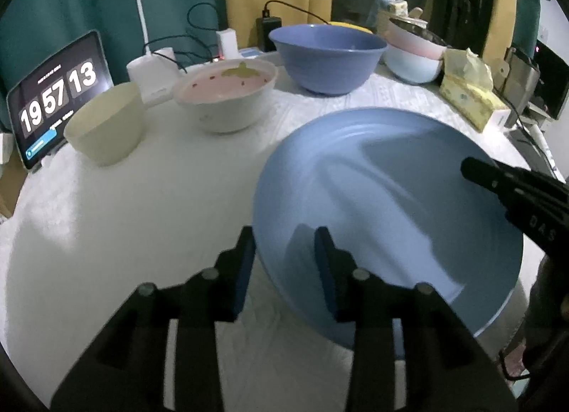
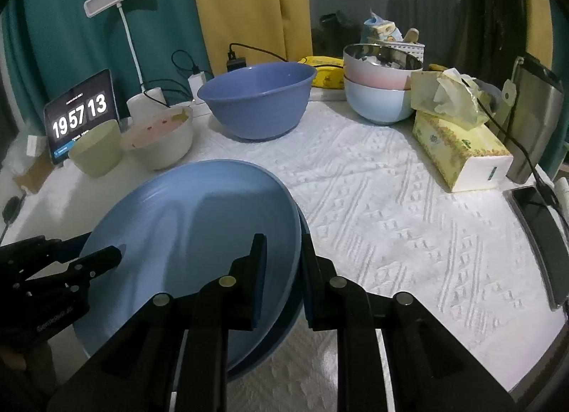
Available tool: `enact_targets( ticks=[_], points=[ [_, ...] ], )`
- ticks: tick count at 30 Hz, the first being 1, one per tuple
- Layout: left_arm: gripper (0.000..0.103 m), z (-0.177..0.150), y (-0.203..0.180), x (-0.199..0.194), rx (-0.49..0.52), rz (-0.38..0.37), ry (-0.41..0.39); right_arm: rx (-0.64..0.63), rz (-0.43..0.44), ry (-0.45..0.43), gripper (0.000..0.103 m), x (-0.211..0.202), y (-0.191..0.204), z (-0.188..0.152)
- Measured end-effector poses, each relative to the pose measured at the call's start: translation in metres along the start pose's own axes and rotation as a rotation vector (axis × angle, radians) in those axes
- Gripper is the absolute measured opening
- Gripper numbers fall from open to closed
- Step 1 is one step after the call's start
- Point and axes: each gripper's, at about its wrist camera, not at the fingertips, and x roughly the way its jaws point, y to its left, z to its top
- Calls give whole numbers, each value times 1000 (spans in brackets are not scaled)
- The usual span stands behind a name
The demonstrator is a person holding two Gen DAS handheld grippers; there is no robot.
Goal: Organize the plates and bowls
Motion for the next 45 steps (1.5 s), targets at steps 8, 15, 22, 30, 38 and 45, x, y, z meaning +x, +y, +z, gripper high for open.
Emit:
enact_targets(
  ticks=[8,15,22,30,38,45],
  points=[
    [40,2,7,-6,-32,5,-17,0,25,-3,31,0,1,1],
    [40,1,12,-5,-46,1,-11,-33,-38,-73,66,-9,0,7],
    [40,3,17,-3,-86,-32,-15,50,32,13,66,7,-19,-1],
    [42,0,10,13,-91,-64,41,112,96,72,61,21,-22,-13],
    [42,0,6,17,-114,-90,15,156,163,90,40,22,-25,-12],
    [40,1,7,17,-98,-89,6,163,129,77,39,20,-21,-13]
  ],
)
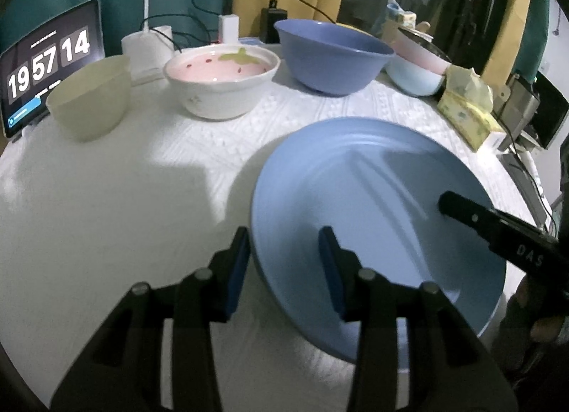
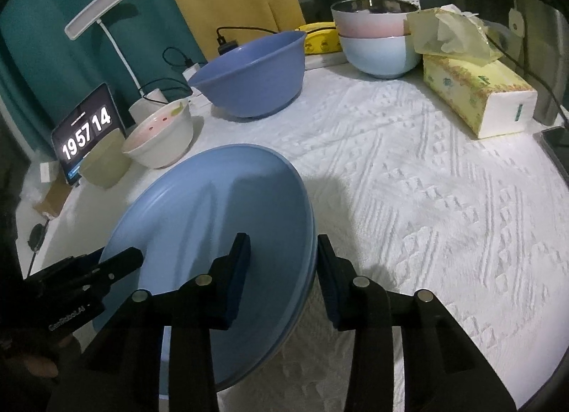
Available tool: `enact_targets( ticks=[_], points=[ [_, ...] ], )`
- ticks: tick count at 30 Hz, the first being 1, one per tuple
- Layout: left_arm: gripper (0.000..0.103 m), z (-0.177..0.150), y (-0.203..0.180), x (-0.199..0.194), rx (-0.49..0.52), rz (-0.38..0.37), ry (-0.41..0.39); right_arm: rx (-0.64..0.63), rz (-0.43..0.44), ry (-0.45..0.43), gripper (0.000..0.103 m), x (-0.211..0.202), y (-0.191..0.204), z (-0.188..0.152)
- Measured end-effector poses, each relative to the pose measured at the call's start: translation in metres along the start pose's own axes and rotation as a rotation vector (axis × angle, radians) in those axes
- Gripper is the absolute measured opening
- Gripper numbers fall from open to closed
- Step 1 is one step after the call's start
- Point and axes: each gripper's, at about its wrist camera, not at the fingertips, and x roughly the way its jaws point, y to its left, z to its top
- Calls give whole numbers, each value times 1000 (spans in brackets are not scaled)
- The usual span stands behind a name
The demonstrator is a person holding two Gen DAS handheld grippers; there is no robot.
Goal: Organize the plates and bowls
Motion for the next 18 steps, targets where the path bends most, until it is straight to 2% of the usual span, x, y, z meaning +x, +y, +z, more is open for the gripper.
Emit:
enact_targets(
  ticks=[8,18],
  points=[
    [37,-5,6,-8,-8,4,-6,-27,-23,-14,38,-9,14,-2],
    [37,-13,27,-29,-42,28,-39,-72,-9,-19,37,-14,48,-3]
  ],
)
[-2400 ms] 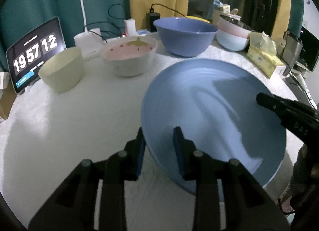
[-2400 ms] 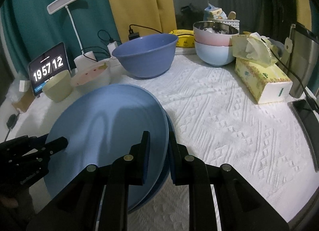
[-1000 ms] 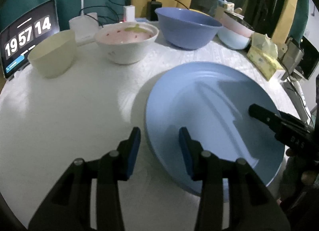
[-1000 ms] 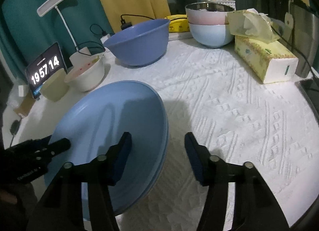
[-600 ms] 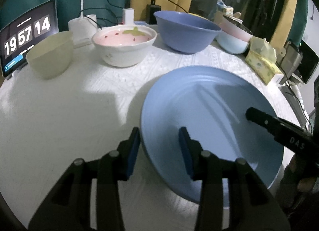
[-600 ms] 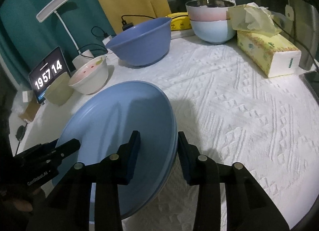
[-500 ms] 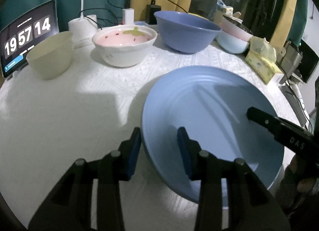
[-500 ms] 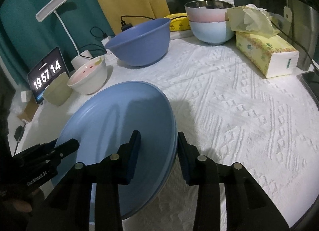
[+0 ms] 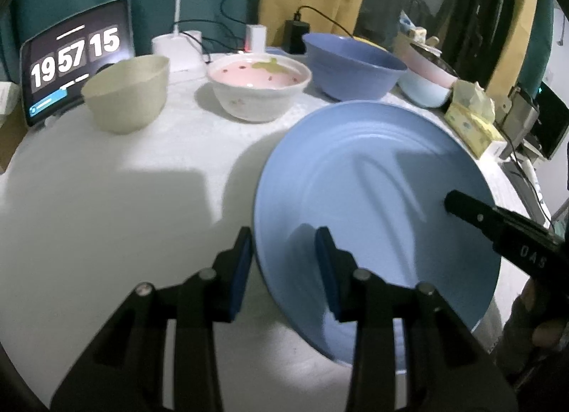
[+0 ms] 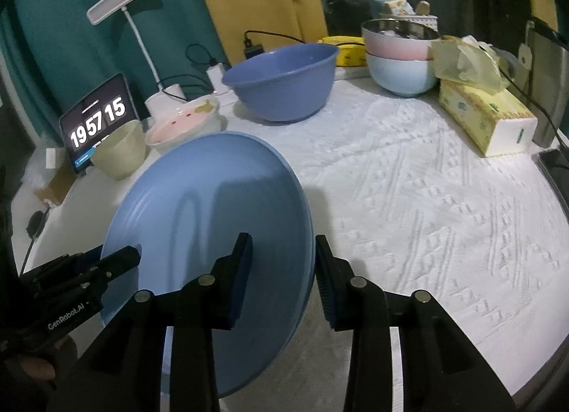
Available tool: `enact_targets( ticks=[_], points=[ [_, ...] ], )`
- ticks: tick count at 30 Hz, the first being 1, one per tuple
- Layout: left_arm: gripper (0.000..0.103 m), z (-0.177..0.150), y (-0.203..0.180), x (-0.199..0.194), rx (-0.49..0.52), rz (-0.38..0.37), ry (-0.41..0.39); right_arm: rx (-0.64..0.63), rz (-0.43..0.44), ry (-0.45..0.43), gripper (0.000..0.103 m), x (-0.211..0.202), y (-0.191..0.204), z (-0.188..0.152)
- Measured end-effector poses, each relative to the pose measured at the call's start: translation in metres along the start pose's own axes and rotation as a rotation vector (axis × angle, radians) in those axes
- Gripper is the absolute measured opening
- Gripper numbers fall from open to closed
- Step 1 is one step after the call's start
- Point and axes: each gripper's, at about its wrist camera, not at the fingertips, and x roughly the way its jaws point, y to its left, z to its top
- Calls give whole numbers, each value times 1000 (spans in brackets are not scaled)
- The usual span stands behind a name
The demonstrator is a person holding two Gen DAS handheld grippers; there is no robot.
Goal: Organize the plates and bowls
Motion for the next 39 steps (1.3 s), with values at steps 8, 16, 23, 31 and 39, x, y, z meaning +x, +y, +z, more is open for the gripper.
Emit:
enact_targets(
  ticks=[8,16,23,31,39],
  points=[
    [37,-4,29,-13,-43,17,-23,-45,16,7,37,3,31,2],
    [37,-7,61,-24,-81,35,-36,-72,45,14,37,12,62,4],
    [37,-11,91,-33,-124,63,-57,-121,72,39,37,22,94,7],
    [37,-17,125,-34,-178,93,-75,-174,99,65,36,39,127,9],
    [37,-21,157,-40,-219,123,-87,-202,129,87,36,59,159,13]
  ],
)
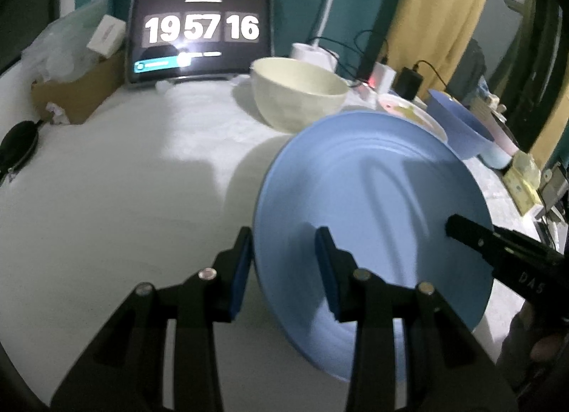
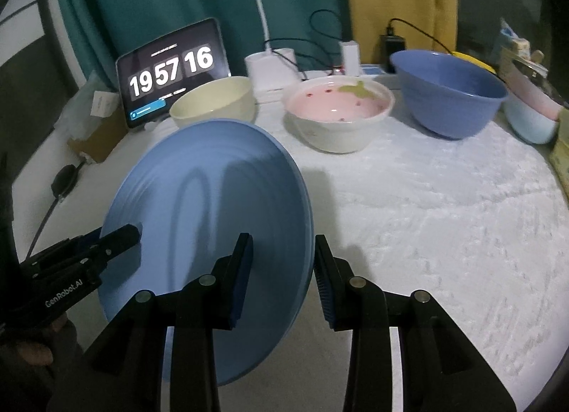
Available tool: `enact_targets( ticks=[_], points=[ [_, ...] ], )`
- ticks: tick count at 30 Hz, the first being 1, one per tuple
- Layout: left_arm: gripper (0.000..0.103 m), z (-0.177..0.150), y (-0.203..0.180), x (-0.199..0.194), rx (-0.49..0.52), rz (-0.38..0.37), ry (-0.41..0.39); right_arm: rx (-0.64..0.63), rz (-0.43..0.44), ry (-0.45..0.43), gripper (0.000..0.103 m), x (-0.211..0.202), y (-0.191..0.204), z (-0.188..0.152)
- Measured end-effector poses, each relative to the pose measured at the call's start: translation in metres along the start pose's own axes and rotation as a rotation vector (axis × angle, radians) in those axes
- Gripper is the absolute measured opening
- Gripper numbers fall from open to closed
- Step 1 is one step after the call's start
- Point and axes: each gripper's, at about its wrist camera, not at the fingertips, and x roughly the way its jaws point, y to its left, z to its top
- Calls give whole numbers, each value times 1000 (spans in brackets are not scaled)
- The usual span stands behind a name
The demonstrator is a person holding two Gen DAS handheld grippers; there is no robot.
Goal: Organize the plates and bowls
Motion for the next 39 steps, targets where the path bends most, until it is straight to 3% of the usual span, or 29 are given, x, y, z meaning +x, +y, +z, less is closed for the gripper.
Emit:
enact_targets(
  ticks=[17,26,31,39],
  points=[
    [37,5,37,13,-42,60,14,-26,33,78,37,44,25,12],
    [37,6,31,13,3,98,-3,-61,-2,50,37,41,29,13],
    [38,10,27,-3,22,166,-61,-32,-6,29,37,33,18,13],
    [43,15,12,-33,12,177,-162,-17,-5,-19,37,6,2,12]
  ],
)
